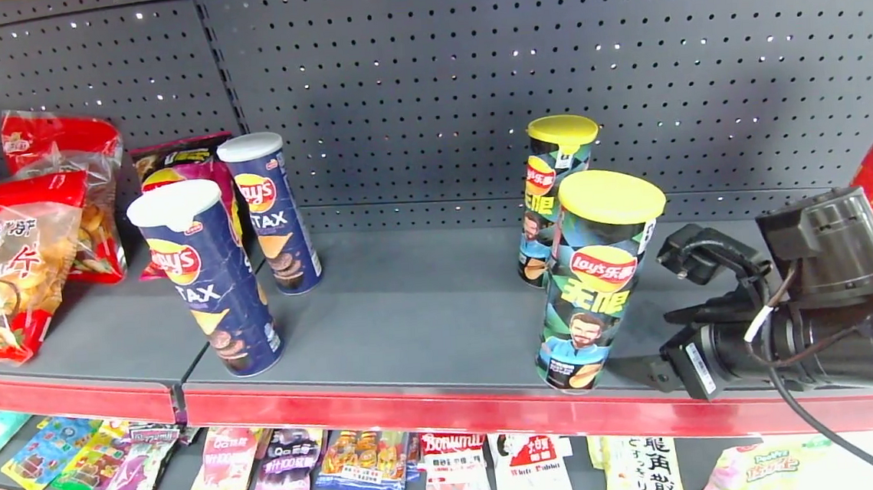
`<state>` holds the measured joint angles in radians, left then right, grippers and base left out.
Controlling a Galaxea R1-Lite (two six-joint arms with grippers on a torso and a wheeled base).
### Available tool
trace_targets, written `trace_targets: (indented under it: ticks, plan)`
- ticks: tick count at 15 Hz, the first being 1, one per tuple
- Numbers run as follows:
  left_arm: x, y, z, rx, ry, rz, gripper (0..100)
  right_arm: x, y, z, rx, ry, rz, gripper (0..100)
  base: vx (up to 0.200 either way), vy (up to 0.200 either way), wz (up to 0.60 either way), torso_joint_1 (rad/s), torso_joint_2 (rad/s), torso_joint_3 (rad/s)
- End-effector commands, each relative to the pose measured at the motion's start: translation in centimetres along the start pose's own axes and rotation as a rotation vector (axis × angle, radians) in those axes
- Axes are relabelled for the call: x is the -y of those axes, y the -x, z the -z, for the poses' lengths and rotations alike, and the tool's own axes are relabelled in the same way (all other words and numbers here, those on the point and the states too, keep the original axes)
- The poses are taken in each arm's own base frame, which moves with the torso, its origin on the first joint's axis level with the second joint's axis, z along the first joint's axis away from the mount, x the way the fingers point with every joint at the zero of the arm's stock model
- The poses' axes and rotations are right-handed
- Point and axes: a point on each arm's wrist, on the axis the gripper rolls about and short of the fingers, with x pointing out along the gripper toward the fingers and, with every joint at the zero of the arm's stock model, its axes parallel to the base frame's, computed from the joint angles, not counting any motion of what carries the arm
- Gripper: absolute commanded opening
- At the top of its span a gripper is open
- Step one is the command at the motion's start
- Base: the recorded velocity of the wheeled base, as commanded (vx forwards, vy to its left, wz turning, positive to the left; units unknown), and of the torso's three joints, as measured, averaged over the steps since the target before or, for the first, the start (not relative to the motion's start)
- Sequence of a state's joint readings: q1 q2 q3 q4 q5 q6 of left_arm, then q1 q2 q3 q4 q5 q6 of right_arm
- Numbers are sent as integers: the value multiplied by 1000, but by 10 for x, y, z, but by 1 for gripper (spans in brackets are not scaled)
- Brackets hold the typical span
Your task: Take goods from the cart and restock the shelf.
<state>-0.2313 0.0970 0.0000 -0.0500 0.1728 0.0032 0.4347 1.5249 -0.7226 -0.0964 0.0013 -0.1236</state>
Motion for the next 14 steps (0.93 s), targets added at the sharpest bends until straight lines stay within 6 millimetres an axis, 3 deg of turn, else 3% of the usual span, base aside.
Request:
trace_targets:
  ticks: [1, 14]
  plan:
    - [0, 0, 0, -2, 0, 0, 100, -1, -2, -2, 1, 3, -3, 100, 0, 0, 0, 0, 0, 0]
    - [0, 0, 0, -2, 1, 0, 100, -8, -7, -8, 5, 24, -27, 100, 0, 0, 0, 0, 0, 0]
